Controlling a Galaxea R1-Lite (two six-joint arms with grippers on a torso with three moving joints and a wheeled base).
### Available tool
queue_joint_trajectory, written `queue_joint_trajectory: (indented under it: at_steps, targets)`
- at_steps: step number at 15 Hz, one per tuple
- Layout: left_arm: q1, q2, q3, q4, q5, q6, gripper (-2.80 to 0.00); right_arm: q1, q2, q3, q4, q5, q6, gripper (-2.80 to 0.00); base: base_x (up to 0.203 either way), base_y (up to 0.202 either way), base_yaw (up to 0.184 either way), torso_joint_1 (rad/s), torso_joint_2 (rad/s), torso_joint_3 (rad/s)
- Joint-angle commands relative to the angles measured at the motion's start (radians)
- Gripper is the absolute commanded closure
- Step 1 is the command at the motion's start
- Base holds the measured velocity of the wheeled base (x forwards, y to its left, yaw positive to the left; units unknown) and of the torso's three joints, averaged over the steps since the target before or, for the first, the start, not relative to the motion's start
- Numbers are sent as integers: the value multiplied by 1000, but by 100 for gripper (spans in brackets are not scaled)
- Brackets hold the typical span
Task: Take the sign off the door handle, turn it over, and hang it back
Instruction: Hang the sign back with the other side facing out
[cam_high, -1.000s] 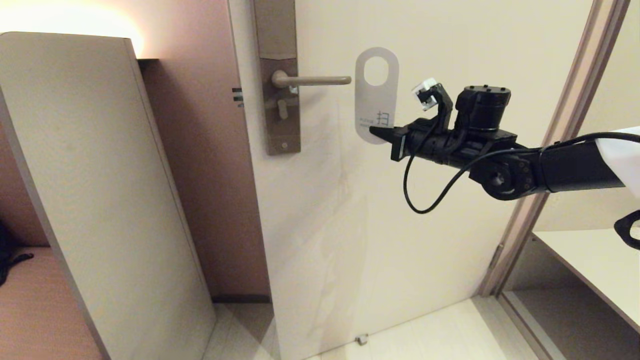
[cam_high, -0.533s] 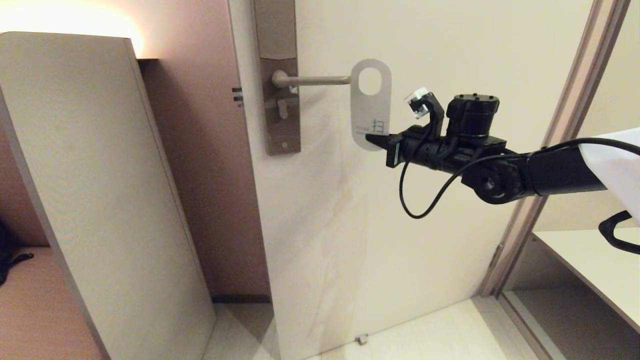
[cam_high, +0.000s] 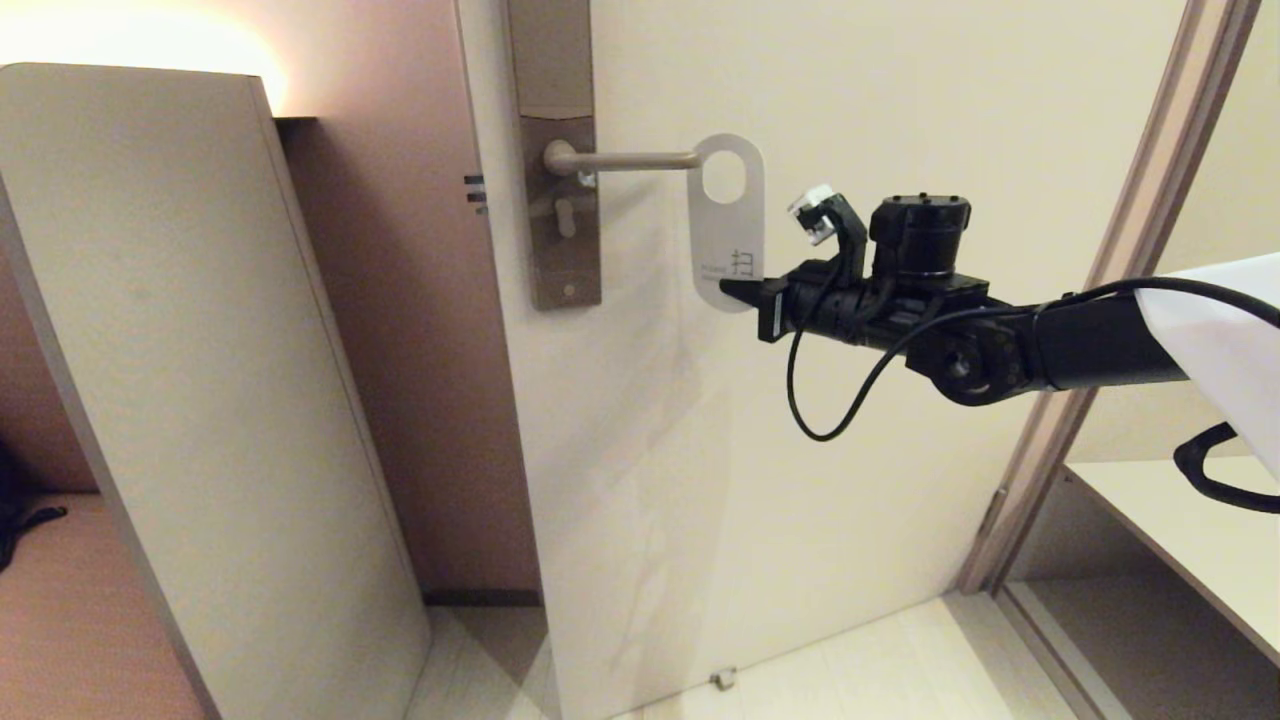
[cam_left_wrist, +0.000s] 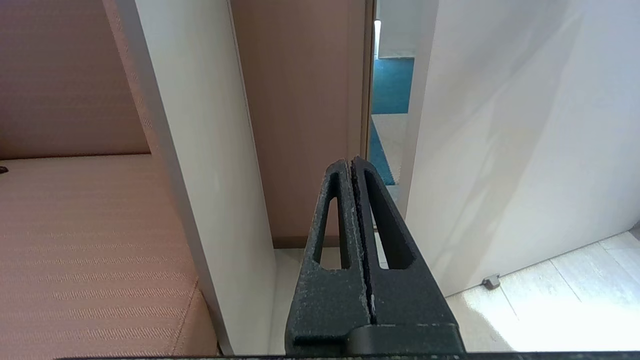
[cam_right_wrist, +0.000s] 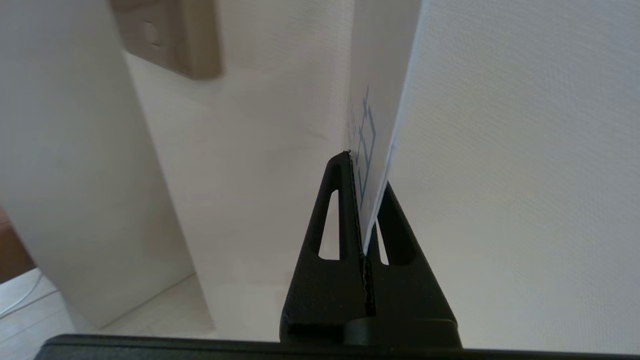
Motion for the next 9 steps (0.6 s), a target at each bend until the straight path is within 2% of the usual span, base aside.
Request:
queue_joint_trajectory:
  at_steps: [1, 4, 9]
  targets:
    - [0, 0, 0, 0, 0, 0, 0, 15, 13, -36, 14, -8, -1, 0, 0, 0, 0, 0, 0, 0]
    - [0, 0, 0, 0, 0, 0, 0, 29, 25, -89, 58, -22, -1, 0, 0, 0, 0, 0, 0, 0]
    - [0, 0, 0, 0, 0, 0, 0, 41, 28, -110, 59, -24, -7, 0, 0, 0, 0, 0, 0, 0]
